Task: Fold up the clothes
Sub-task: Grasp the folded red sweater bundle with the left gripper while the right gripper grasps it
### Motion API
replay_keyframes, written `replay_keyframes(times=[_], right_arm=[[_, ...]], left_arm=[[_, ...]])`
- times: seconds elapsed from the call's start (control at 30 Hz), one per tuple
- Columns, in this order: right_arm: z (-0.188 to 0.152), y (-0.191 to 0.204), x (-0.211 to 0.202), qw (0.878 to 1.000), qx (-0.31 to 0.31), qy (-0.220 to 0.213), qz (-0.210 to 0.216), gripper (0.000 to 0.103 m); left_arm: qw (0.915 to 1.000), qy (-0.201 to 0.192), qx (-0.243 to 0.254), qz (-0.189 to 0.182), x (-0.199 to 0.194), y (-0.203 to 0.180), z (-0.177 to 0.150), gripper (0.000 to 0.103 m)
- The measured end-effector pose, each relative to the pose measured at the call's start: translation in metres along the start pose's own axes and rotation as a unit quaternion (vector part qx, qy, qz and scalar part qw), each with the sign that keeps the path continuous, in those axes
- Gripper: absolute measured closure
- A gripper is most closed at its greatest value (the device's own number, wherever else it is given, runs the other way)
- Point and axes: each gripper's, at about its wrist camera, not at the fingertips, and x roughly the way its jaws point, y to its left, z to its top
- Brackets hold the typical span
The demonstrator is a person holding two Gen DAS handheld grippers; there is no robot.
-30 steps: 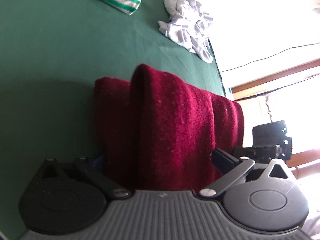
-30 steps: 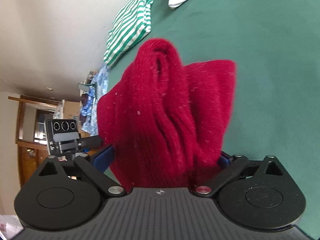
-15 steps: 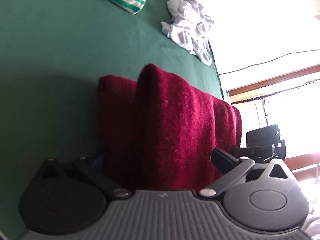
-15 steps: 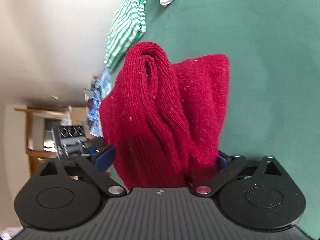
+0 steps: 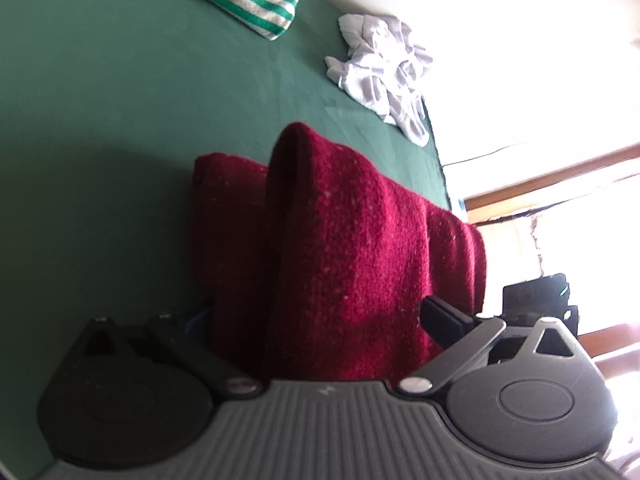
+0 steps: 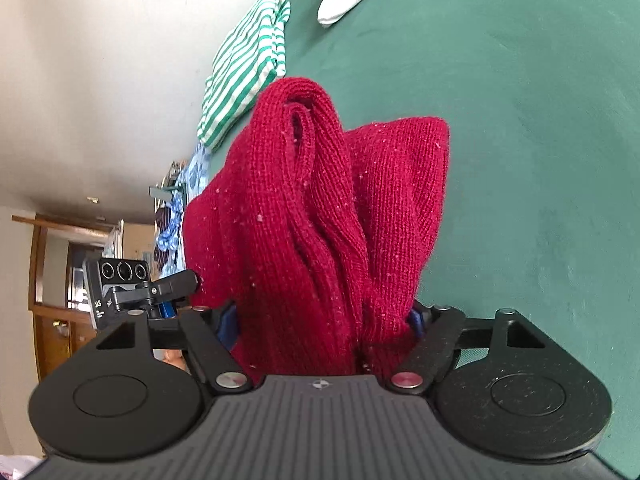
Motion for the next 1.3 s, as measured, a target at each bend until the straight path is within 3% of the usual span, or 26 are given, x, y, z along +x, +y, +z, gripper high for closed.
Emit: replay_keyframes(times=[0.27,0.5,0.83,0.93,1.07,1.3], right_arm=[[-0.01,0.014,0.007,0.999,-0.032,-0.026,-0.02,0.02],[-0.021,0.021,0.009,0.997,-0.04,-0.062,-0.038,0.016],[-0.024,0.021,0.007,0.995,-0.038,-0.077,-0.051,0.027],[-0.023,0.021,0.007,0.995,-0.04,-0.075,-0.05,0.028],[-0.02,0.018,0.007,0.996,-0.038,-0.072,-0.043,0.028],[-0.015,0.018,0.007,0.996,-0.039,-0.064,-0.04,0.028]], left_arm=[[0.9993,0.002,0.021,-0.032,0.001,0.007,0.001,0.001],[0.9977,0.021,0.01,-0.064,-0.001,0.017,0.006,0.001],[0.9965,0.024,0.042,-0.068,0.002,0.014,0.004,0.004],[0.9971,0.015,0.036,-0.065,-0.001,0.018,0.002,0.011],[0.9976,0.008,0.027,-0.063,-0.007,0.027,0.001,0.032],[0.9979,-0.003,0.025,-0.06,-0.009,0.03,-0.001,0.034]])
